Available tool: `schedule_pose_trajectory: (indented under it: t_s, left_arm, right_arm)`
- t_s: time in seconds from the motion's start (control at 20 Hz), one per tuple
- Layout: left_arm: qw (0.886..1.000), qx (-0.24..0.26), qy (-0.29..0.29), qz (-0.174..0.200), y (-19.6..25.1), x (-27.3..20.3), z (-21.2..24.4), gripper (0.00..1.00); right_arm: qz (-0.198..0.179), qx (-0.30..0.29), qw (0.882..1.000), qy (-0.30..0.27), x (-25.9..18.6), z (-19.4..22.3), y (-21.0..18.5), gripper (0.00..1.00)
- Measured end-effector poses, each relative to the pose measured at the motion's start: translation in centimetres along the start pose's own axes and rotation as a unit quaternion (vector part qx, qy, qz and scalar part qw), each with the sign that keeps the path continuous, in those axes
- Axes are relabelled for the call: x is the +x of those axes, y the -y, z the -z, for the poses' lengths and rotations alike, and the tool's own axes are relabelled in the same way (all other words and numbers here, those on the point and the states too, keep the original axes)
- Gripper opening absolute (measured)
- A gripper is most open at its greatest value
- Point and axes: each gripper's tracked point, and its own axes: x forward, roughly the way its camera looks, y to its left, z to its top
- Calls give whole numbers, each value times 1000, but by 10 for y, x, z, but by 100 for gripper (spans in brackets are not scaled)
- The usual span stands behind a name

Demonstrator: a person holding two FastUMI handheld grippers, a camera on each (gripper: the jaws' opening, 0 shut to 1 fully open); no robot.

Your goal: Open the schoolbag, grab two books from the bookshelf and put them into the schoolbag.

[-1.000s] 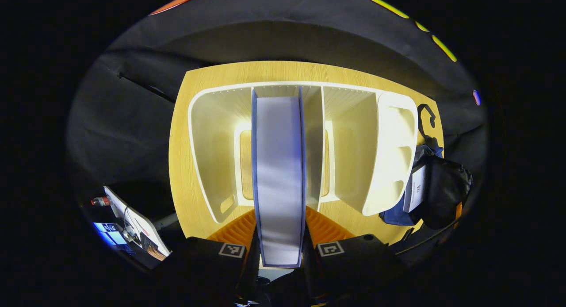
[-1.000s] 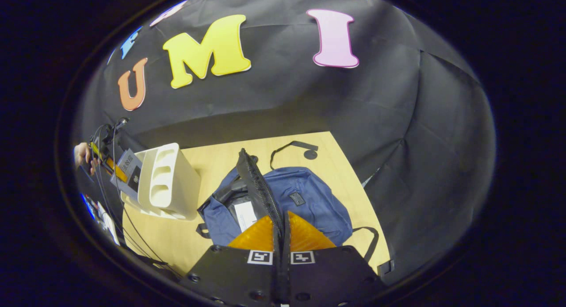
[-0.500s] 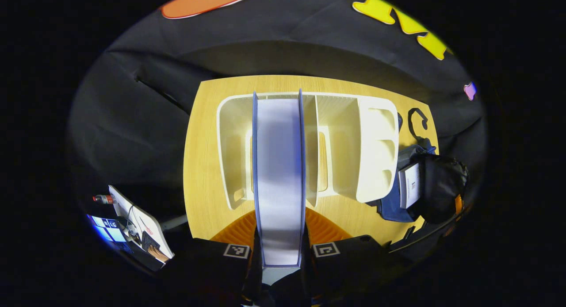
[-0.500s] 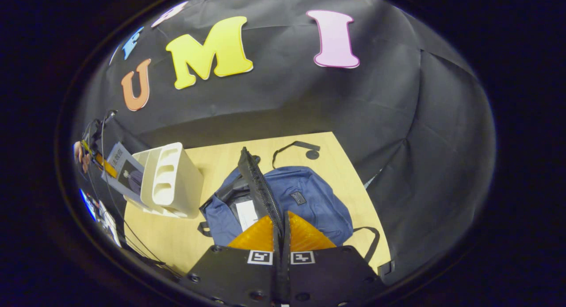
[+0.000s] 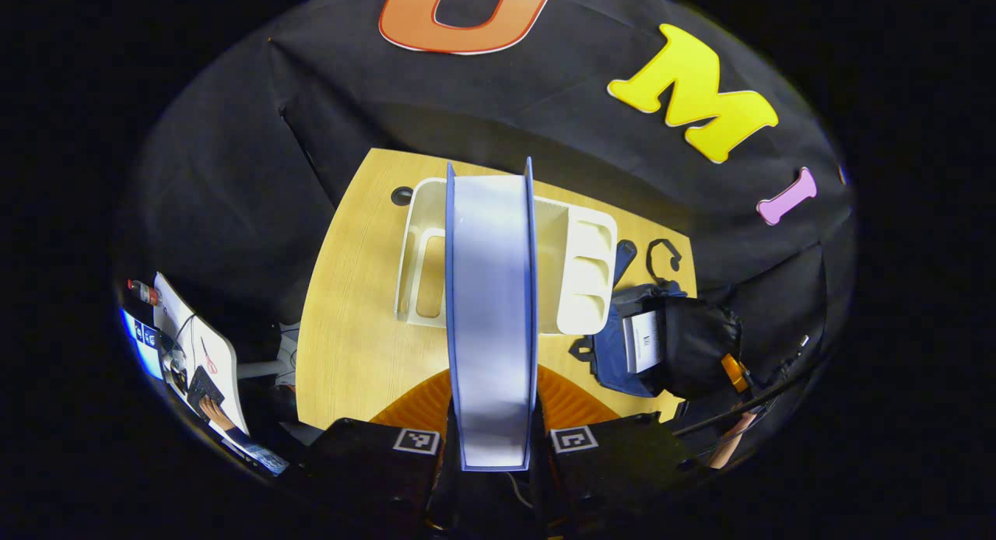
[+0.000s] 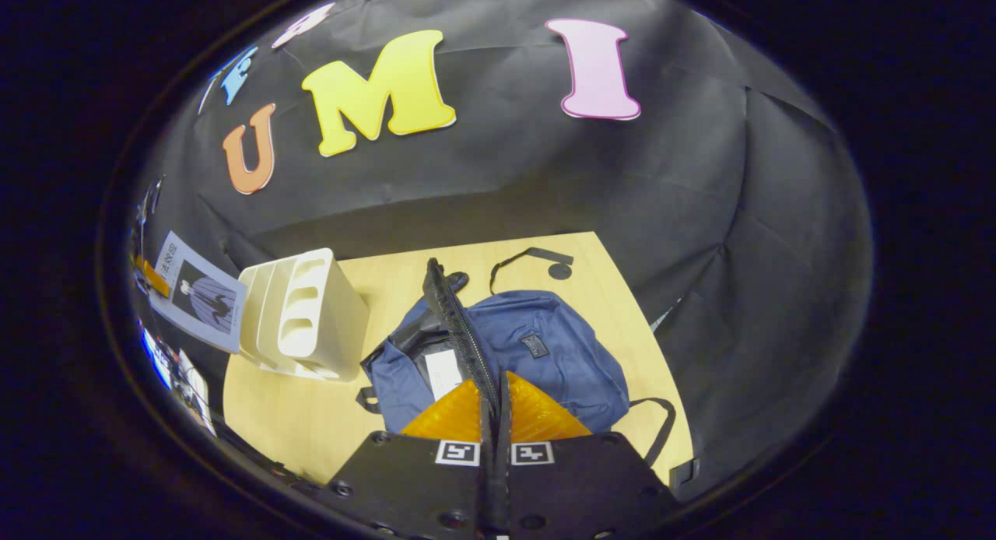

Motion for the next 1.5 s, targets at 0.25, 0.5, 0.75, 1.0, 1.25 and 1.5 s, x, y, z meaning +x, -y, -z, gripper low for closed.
schedule_pose_trajectory:
  t_s: [0.25, 0.5, 0.75, 1.0, 1.25, 1.5]
  left_arm:
    - [996, -16, 21, 85, 45, -10, 6, 38]
    - [979, -49, 27, 196, 99, 4, 11, 37]
    - [952, -61, 30, 297, 163, 32, 27, 38]
    - [943, -50, -8, 329, 206, 85, 76, 38]
    - [932, -77, -50, 350, 247, 137, 116, 38]
    - [932, -95, -71, 343, 280, 181, 143, 38]
  right_arm:
    - [3, -5, 1000, -1, -4, 2, -1, 0]
    - [10, -3, 1000, 1, -8, 4, 5, 0]
    - [11, -2, 1000, -4, -9, 6, 8, 0]
    - [20, -16, 1000, -1, -6, 3, 7, 0]
    - [30, -32, 999, 4, -12, 2, 12, 0]
    - [28, -6, 1000, 4, -15, -6, 21, 0]
